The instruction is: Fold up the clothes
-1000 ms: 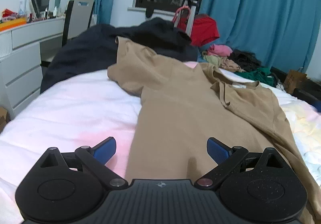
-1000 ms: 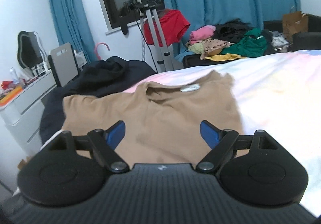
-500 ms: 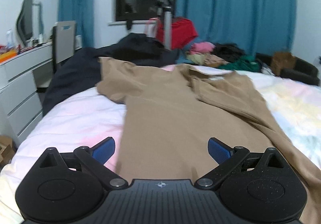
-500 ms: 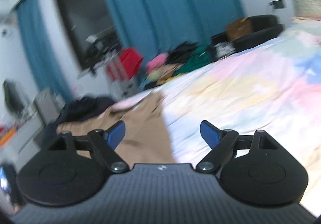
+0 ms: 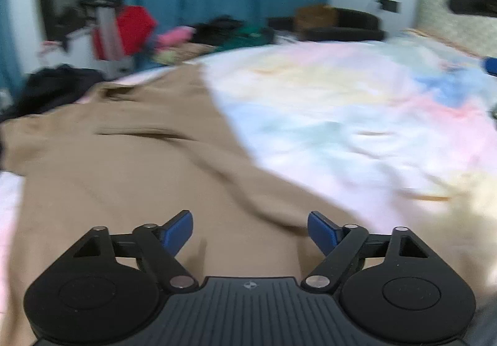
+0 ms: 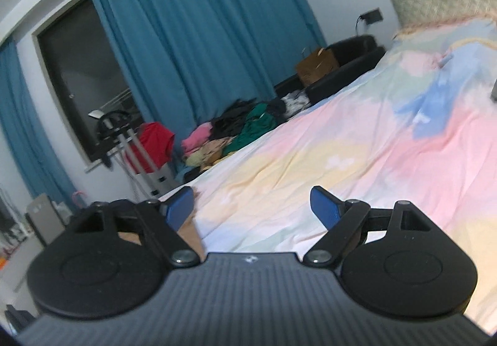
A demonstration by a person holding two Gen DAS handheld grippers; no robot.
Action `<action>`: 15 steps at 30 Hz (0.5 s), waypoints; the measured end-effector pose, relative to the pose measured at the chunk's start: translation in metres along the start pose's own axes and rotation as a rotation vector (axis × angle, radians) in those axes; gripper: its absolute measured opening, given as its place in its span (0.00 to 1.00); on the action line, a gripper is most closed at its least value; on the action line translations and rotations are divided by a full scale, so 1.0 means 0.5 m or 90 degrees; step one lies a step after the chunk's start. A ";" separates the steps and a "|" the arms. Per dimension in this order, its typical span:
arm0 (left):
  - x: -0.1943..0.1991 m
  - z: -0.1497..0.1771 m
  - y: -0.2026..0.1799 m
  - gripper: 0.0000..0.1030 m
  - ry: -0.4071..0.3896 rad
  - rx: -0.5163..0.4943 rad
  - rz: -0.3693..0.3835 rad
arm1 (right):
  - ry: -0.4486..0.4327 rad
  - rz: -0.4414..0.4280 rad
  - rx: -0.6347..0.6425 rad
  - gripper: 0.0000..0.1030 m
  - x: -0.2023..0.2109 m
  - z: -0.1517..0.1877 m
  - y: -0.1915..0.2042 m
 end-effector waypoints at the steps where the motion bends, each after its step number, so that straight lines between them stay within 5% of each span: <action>1: -0.001 0.002 -0.023 0.79 0.002 0.000 0.016 | -0.006 0.000 0.004 0.81 0.000 -0.004 -0.006; 10: -0.017 0.052 -0.139 0.46 0.049 0.046 0.153 | -0.004 -0.001 -0.091 0.83 -0.021 -0.008 -0.087; 15: -0.024 0.092 -0.183 0.42 0.068 0.050 0.188 | 0.018 -0.017 -0.074 0.83 -0.039 0.014 -0.075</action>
Point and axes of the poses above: each gripper's, at about its wrist camera, not at the fingertips, and x roughly against the way its jaws point, y to its left, z to its underside, the point moved 8 cm from there along -x, roughly the way its jaws point, and after that the axes turned 15 degrees about -y, right-handed, at the moved point
